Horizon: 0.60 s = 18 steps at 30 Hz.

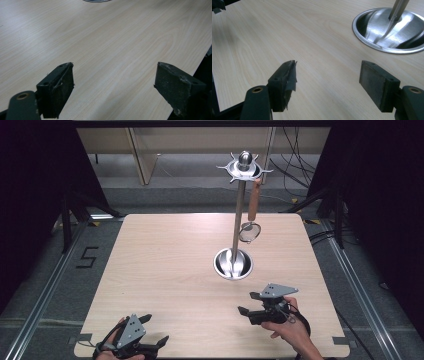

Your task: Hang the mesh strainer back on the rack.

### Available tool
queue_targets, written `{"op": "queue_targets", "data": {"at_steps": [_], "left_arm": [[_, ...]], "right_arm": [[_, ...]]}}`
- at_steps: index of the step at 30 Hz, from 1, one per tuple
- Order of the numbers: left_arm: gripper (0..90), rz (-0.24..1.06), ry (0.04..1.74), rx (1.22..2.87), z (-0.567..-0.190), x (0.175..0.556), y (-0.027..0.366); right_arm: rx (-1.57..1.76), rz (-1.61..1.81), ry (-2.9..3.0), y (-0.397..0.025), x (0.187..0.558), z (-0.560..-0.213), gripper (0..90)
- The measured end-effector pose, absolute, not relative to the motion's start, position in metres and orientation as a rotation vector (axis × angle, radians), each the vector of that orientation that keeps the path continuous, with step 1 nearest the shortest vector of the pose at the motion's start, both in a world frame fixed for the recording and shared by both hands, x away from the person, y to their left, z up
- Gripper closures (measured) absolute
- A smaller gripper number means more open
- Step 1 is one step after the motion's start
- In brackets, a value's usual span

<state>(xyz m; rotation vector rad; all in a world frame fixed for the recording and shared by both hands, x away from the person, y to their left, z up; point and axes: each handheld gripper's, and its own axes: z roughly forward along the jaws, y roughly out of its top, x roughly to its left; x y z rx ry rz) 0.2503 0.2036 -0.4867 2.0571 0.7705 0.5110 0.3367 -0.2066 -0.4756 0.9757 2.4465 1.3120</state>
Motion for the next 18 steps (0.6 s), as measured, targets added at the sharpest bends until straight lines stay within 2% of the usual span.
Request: {"op": "queue_targets", "data": {"at_steps": [18], "left_arm": [[15.0,0.517,0.748,2.088,-0.487,0.251,0.204]], "right_arm": [[0.936,1.245,2.491,-0.208,0.324,-0.482,29.1]]}}
